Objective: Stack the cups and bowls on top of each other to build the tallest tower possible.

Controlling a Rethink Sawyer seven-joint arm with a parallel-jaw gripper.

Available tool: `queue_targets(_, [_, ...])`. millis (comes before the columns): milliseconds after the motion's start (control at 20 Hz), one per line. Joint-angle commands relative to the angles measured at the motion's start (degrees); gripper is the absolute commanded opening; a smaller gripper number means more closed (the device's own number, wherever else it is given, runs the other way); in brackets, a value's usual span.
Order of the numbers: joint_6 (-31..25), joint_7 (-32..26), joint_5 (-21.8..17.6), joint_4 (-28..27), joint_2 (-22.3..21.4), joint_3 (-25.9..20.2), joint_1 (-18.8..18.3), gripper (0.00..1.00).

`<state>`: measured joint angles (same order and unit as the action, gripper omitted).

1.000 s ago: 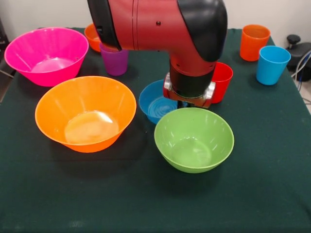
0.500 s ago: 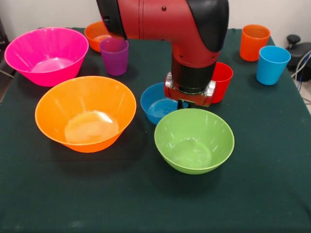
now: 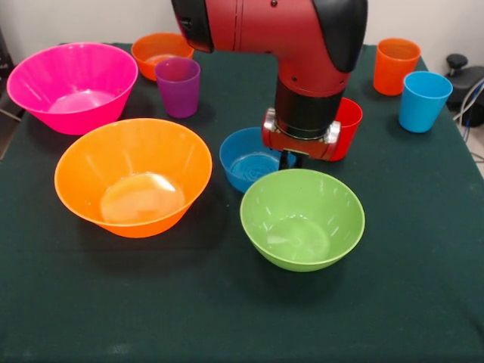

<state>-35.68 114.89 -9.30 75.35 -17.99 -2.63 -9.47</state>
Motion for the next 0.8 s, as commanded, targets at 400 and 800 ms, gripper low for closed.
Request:
queue_targets(400, [7.84, 4.66, -2.68, 5.96, 4.29, -0.25, -0.40, 0.00])
queue_targets(800, [8.20, 4.10, -2.21, 6.05, 4.37, 0.08, -0.31, 0.00])
